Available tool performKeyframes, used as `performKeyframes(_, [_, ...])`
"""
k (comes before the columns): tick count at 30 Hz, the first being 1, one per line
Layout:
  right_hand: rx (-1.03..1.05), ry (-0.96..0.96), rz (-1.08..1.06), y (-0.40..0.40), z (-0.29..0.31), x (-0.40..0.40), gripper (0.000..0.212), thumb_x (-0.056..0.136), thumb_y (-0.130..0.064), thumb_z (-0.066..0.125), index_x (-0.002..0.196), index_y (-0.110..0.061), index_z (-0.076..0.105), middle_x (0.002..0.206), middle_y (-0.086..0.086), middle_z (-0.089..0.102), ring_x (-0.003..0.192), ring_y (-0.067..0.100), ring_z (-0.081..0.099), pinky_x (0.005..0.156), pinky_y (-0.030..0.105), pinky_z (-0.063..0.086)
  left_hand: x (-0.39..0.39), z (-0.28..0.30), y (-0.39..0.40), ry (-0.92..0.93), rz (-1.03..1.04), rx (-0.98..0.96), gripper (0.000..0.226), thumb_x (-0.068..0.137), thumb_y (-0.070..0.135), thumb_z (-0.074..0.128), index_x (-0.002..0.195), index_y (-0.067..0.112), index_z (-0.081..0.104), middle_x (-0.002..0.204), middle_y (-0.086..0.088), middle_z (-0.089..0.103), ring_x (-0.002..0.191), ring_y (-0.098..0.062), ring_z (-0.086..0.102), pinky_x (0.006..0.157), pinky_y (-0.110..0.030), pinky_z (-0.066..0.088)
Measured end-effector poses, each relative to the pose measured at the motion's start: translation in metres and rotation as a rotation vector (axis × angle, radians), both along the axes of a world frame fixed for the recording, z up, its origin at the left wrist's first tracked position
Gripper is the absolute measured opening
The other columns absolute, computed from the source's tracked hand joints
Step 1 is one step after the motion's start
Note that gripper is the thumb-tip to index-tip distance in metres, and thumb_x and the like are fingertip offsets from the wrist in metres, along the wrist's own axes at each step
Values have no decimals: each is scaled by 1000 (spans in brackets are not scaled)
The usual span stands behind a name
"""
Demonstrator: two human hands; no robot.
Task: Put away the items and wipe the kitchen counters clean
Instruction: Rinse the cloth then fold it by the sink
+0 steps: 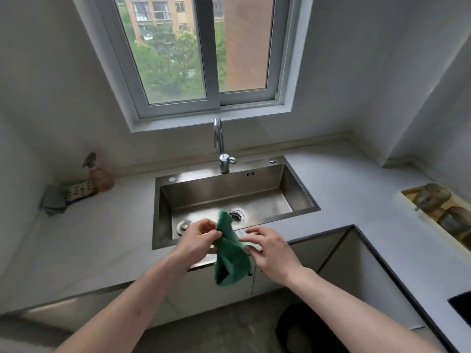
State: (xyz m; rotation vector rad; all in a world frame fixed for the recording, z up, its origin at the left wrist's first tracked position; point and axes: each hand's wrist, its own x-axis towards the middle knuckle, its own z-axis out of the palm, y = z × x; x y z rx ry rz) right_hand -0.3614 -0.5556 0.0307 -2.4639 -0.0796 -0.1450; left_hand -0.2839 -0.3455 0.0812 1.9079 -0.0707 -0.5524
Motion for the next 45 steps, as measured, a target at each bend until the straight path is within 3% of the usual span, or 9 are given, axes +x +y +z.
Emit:
performKeyframes(3, [24, 10, -65, 33, 7, 19, 25, 97, -39, 63, 121, -38, 71, 126, -20, 59, 120, 1, 52, 106, 26, 43, 23, 6, 42, -82, -9, 39, 8, 95, 14, 67, 90, 19, 70, 91, -5, 73, 86, -24, 71, 85, -47, 61])
performKeyframes(7, [37, 44, -103, 59, 16, 33, 28, 98, -39, 61, 124, -36, 70, 129, -21, 58, 122, 0, 53, 106, 22, 42, 52, 19, 86, -309, -70, 283, 5, 94, 30, 68, 100, 31, 68, 98, 9, 68, 90, -13, 65, 76, -30, 50])
performKeyframes(13, [46, 68, -103, 77, 27, 62, 29, 97, -36, 61, 125, -34, 69, 127, -21, 58, 118, -2, 54, 105, 21, 42, 94, 29, 129, -431, -135, 327, 15, 98, 16, 61, 93, 29, 64, 92, 8, 70, 88, -14, 65, 73, -29, 50])
performKeyframes(19, [63, 147, -53, 92, 29, 124, 43, 91, -42, 65, 133, -36, 60, 124, -19, 60, 106, 4, 59, 99, 33, 49, 134, 35, 143, -380, -129, 209, 15, 99, 12, 59, 95, 25, 65, 92, 4, 72, 89, -17, 68, 81, -33, 55])
performKeyframes(25, [114, 272, 11, 102, 33, 206, 71, 85, -44, 76, 149, -35, 45, 142, -13, 55, 125, 7, 53, 108, 29, 45, 181, 46, 148, -325, -132, 197, 12, 97, 8, 56, 94, 17, 63, 95, -10, 70, 91, -26, 65, 82, -37, 53])
performKeyframes(31, [110, 332, 53, 122, 20, 257, 66, 86, -41, 75, 146, -34, 48, 141, -12, 57, 127, 7, 54, 110, 33, 45, 224, 33, 184, -230, 102, 204, 20, 94, -1, 50, 84, 14, 56, 80, -2, 58, 77, -18, 52, 71, -33, 41])
performKeyframes(35, [83, 369, 84, 137, 18, 277, 63, 87, -39, 74, 145, -31, 50, 142, -9, 57, 125, 8, 55, 109, 33, 45, 242, 22, 199, -182, 77, 236, 13, 94, 2, 49, 88, 10, 58, 85, -9, 60, 82, -21, 54, 76, -38, 43])
performKeyframes(40, [80, 363, 126, 163, 29, 302, 74, 85, -37, 78, 151, -29, 44, 146, -7, 53, 132, 11, 52, 112, 29, 41, 261, 32, 207, -169, -22, 168, 16, 78, 14, 51, 89, 5, 59, 80, -2, 62, 80, -18, 56, 77, -38, 43])
performKeyframes(45, [210, 384, 182, 184, 44, 325, 76, 74, -28, 89, 141, -30, 54, 131, -20, 60, 121, -3, 56, 102, 13, 41, 279, 57, 214, -145, -134, 32, 11, 79, 0, 50, 88, 1, 57, 74, -2, 57, 66, -7, 53, 66, -22, 43])
